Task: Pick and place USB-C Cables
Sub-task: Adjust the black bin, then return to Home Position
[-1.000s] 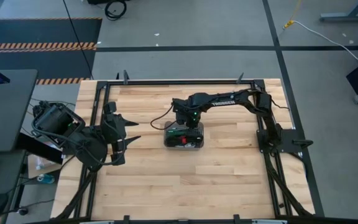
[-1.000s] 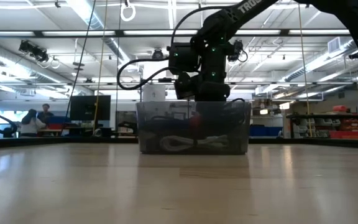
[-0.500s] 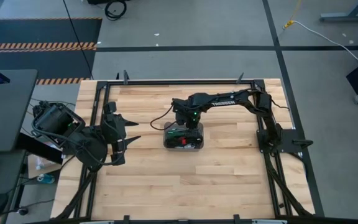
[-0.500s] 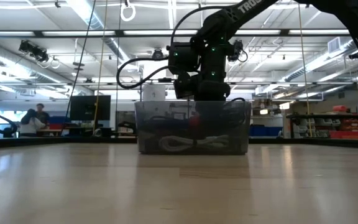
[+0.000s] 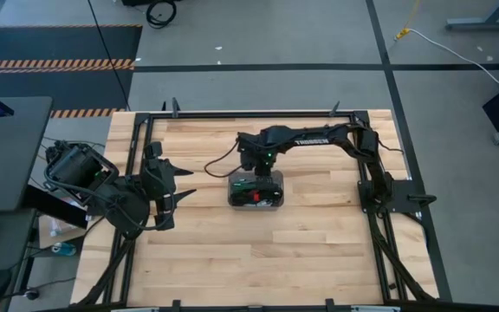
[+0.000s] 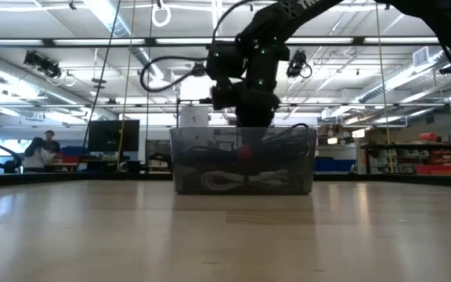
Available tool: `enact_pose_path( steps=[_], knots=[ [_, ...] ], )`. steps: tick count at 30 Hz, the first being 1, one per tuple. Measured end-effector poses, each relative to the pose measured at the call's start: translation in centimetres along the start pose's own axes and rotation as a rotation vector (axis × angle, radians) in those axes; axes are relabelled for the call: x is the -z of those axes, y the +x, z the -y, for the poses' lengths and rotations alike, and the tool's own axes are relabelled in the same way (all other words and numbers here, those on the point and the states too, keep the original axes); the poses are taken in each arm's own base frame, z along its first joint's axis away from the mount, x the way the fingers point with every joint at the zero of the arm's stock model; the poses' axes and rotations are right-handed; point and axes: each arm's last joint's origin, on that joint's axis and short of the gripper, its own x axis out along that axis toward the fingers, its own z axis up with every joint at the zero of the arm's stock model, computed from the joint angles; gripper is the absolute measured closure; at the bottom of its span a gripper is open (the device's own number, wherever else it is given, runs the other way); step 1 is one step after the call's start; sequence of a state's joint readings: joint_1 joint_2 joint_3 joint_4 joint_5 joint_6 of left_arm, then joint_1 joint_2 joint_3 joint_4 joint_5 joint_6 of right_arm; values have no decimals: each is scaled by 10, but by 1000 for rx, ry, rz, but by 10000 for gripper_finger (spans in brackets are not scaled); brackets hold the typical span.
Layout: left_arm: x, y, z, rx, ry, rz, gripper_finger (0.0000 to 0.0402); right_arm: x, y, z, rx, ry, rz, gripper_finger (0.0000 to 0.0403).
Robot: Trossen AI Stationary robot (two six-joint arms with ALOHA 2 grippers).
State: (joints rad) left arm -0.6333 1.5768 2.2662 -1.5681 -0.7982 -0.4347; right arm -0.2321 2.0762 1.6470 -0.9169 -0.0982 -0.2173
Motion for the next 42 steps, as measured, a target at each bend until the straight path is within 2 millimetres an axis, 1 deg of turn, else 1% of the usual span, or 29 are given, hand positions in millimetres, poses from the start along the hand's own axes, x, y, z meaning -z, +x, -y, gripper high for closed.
enact_pose_path(
  steps=[5, 10, 13, 17, 21, 22, 25, 30, 32, 35, 42],
  knots=[
    [0, 0, 0, 0, 0, 0, 214, -14, -23, 0, 14, -9, 46, 315],
    [0, 0, 0, 0, -2, 0, 214, -26, -59, -2, 20, -17, 77, 315],
    [0, 0, 0, 0, -5, 0, 214, -32, -87, -3, 35, -22, 92, 315],
    [0, 0, 0, 0, -6, 0, 214, -37, -130, -5, 101, -26, 136, 316],
    [0, 0, 0, 0, -6, 0, 214, -34, -175, -14, 112, -46, 184, 315],
    [0, 0, 0, 0, -7, 0, 214, -32, -182, -17, 115, -50, 201, 315],
    [0, 0, 0, -1, -6, 0, 214, -16, -209, -28, 134, -88, 268, 316],
    [0, 0, 0, -2, -7, -1, 214, 17, -270, -47, 187, -77, 437, 315],
    [0, 0, 0, -2, -7, -1, 214, 31, -294, -55, 209, -83, 515, 315],
    [0, 0, 0, -7, -8, 1, 214, 58, -326, -68, 220, -108, 613, 316],
    [-1, 3, -3, -24, -16, 0, 214, 123, -382, -99, 184, -191, 801, 316]
  ],
)
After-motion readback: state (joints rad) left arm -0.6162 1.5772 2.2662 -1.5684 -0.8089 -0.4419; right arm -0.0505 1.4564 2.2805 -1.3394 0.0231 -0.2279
